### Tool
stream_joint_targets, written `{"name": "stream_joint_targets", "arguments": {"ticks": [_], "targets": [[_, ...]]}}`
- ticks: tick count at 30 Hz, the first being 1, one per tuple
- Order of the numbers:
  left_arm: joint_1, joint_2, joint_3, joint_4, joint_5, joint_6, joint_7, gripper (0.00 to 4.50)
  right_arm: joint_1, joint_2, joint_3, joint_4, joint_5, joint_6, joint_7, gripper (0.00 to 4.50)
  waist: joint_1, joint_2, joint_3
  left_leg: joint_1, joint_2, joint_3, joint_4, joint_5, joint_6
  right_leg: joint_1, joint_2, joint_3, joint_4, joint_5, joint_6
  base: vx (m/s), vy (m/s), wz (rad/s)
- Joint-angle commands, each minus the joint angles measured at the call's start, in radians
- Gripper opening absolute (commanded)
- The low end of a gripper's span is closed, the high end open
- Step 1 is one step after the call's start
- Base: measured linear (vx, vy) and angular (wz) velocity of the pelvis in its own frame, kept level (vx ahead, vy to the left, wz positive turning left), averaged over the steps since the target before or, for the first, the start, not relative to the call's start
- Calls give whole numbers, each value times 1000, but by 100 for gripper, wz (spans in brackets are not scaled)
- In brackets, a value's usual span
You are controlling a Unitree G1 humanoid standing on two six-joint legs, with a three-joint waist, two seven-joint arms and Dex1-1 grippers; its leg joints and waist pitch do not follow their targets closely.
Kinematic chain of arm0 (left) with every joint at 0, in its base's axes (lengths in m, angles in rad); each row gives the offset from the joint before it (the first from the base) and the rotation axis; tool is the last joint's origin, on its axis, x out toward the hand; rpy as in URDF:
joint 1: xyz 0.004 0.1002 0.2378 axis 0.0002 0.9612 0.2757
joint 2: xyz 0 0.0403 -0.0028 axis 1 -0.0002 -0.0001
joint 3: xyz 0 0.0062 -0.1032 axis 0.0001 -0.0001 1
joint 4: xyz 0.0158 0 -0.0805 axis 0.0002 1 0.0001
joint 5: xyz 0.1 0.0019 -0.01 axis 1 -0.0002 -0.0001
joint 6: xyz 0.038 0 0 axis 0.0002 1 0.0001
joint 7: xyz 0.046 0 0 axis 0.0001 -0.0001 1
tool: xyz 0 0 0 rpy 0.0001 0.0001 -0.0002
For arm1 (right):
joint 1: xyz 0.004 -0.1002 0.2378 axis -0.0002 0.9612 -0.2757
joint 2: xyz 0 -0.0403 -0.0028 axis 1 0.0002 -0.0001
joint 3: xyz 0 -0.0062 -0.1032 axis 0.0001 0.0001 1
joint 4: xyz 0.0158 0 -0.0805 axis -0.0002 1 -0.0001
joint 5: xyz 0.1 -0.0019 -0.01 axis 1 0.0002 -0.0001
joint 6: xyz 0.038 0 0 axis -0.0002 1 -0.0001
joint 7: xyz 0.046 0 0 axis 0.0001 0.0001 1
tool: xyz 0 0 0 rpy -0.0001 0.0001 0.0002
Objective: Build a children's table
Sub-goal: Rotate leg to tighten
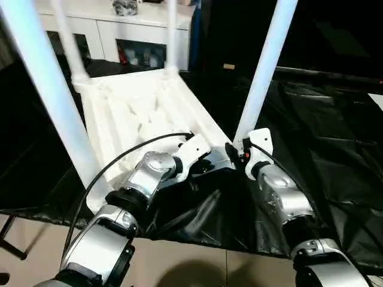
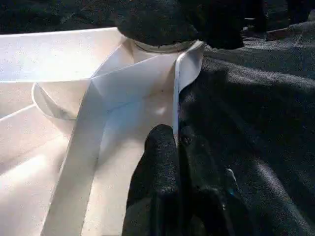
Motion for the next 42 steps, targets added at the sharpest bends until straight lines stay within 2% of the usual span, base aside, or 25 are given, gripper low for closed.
{"name": "stream_joint_targets", "arguments": {"ticks": [1, 3, 4, 5, 6, 8, 9, 12, 14, 15, 16, 19, 21, 22, 24, 27, 28, 37, 42], "targets": [[15, -22, -34, -8, 11, -9, -5, 0, 21, 87, 95, -51, 29, -9, 187, 330, -2, -6, -40, -6, 2, -3, -78, -329, 35, 27, -67, 37, -110, -452, -109, 0, 0, 0], [33, 13, -28, -33, 1, -23, -57, 0, 51, 38, 103, -103, 41, -16, 272, 344, -2, -4, -40, -13, 3, -6, -81, -315, 49, 34, -70, 38, -107, -457, -101, 0, 0, 0], [37, 22, -28, -35, -2, -34, -73, 0, 56, 26, 107, -109, 42, -17, 287, 355, -2, -5, -42, -14, 4, -4, -79, -296, 54, 33, -72, 40, -108, -449, -103, 0, 0, 0], [41, 32, -27, -37, -6, -43, -94, 0, 62, 9, 111, -118, 42, -19, 306, 362, 0, -6, -42, -8, 3, 0, -77, -282, 57, 29, -69, 41, -108, -437, -109, 0, 0, 0], [47, 46, -27, -42, -12, -55, -124, 0, 68, -14, 117, -128, 43, -21, 334, 369, 0, -6, -43, -8, 3, 1, -77, -274, 60, 30, -69, 42, -107, -427, -114, 0, 0, 0], [71, 93, -28, -70, -35, -86, -227, 0, 93, -88, 132, -173, 58, -22, 440, 377, 4, -9, -45, -17, 4, 2, -76, -226, 72, 39, -70, 44, -99, -368, -129, 0, 0, 0], [85, 122, -34, -90, -44, -112, -285, 0, 109, -131, 138, -209, 77, -14, 509, 377, 5, -9, -45, -17, 5, 3, -76, -218, 76, 40, -69, 45, -98, -353, -131, 0, 0, 0], [97, 148, -31, -114, -62, -126, -339, 0, 124, -177, 141, -251, 100, 7, 593, 377, 6, -5, -52, -16, 9, 7, -72, -167, 91, 40, -66, 47, -80, -209, -182, 0, 0, 0], [106, 162, -19, -142, -95, -125, -394, 0, 136, -214, 147, -284, 115, 31, 672, 377, 7, -5, -54, -19, 9, 8, -70, -138, 96, 45, -66, 47, -72, -150, -201, 0, 0, 0], [111, 169, -16, -157, -109, -124, -421, 0, 141, -231, 152, -298, 120, 41, 707, 377, 11, -3, -54, -15, 10, 9, -69, -130, 99, 44, -65, 47, -71, -128, -208, 0, 0, 0], [116, 178, -13, -174, -123, -126, -453, 0, 145, -250, 159, -310, 123, 50, 748, 377, 10, -7, -54, -17, 12, 9, -69, -117, 107, 45, -65, 48, -64, -88, -225, 0, 0, 0], [127, 206, -17, -210, -147, -127, -540, 0, 146, -294, 177, -327, 136, 76, 848, 351, 11, -4, -55, -16, 12, 11, -67, -100, 123, 47, -65, 48, -59, -32, -248, 0, 0, 0], [132, 219, -22, -225, -156, -128, -574, 0, 144, -316, 190, -334, 145, 88, 889, 351, 13, -4, -54, -14, 13, 12, -67, -109, 123, 46, -67, 48, -60, -41, -251, 0, 0, 0], [134, 225, -26, -231, -160, -128, -589, 0, 143, -327, 198, -337, 147, 88, 905, 326, 16, -11, -52, -15, 13, 14, -67, -116, 120, 47, -67, 47, -61, -69, -245, 0, 0, 0], [136, 237, -31, -239, -163, -126, -617, 0, 135, -343, 210, -337, 146, 98, 943, 311, 22, -9, -50, -13, 15, 14, -69, -131, 104, 45, -68, 48, -66, -120, -228, 0, 0, 0], [135, 250, -33, -239, -160, -125, -642, 0, 122, -365, 233, -334, 138, 120, 1007, 291, 27, -9, -49, -12, 16, 16, -68, -138, 95, 43, -67, 48, -67, -140, -219, 0, 0, 0], [134, 252, -32, -236, -160, -124, -644, 0, 121, -369, 238, -334, 137, 125, 1019, 272, 29, -10, -49, -12, 15, 16, -67, -138, 93, 44, -67, 48, -67, -141, -216, 0, 0, 0], [128, 253, -7, -227, -176, -91, -654, 0, 126, -367, 253, -344, 156, 172, 1062, 218, 32, -11, -52, -15, 13, 15, -65, -105, 89, 46, -66, 47, -61, -107, -215, 0, 0, 0], [118, 219, 9, -211, -159, -79, -554, 0, 170, -334, 238, -371, 178, 198, 1022, 209, 33, -11, -51, -13, 14, 14, -66, -112, 86, 44, -67, 47, -65, -123, -208, 0, 0, 0]]}}
